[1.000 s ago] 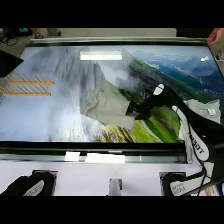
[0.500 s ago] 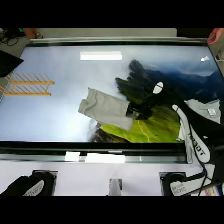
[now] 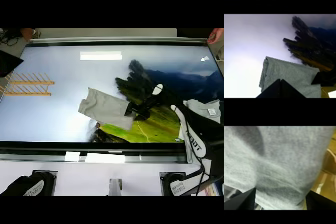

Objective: Fold the shirts.

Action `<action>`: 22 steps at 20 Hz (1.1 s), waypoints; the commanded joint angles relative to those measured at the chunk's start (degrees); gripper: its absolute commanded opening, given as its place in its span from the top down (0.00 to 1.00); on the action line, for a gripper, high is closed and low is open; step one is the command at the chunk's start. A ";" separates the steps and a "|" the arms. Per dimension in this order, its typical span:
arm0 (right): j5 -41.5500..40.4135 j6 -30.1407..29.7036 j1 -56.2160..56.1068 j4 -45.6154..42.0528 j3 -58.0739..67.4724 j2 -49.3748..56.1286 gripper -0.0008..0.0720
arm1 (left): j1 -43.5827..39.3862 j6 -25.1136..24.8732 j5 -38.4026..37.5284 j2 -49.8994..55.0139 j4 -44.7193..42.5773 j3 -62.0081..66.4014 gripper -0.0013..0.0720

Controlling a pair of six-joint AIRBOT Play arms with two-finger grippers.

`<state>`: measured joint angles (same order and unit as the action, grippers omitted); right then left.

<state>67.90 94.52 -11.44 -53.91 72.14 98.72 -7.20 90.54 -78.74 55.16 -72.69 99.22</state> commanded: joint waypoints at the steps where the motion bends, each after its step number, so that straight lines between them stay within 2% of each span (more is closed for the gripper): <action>1: -5.60 0.09 -2.51 4.57 -0.11 1.64 0.32 | 0.04 0.00 0.02 0.00 0.00 -0.02 0.93; 2: -6.75 0.26 -2.51 4.87 -0.04 1.60 0.50 | 0.07 -0.02 0.02 0.00 0.00 -0.02 0.93; 3: -7.15 0.26 -2.23 5.03 0.37 1.57 0.75 | 0.04 -0.02 0.02 -0.02 0.00 -0.02 0.93; 4: -6.58 0.04 -1.53 5.27 1.36 1.46 0.91 | 0.04 -0.02 0.02 -0.02 0.00 -0.02 0.93; 5: -5.42 -0.76 -0.63 5.88 2.73 1.05 0.95 | 0.07 -0.02 0.02 -0.02 0.00 -0.02 0.93; 7: -1.29 -3.28 2.73 7.02 7.65 -0.92 0.95 | 0.07 -0.04 0.02 0.00 -0.02 -0.02 0.93; 9: 3.80 -3.21 8.31 7.06 14.32 -3.98 0.95 | 0.07 -0.13 0.07 0.02 -0.02 -0.02 0.93; 15: 19.96 0.63 28.11 6.56 32.30 -11.37 0.95 | 0.04 -1.36 0.24 1.25 -0.02 -0.02 0.93; 22: 27.32 2.64 45.33 5.46 40.24 -15.17 0.95 | 0.04 -2.91 0.24 2.58 0.00 -0.02 0.93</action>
<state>91.68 96.31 27.31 -47.75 109.62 84.90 -7.20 88.36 -78.52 57.45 -72.69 99.22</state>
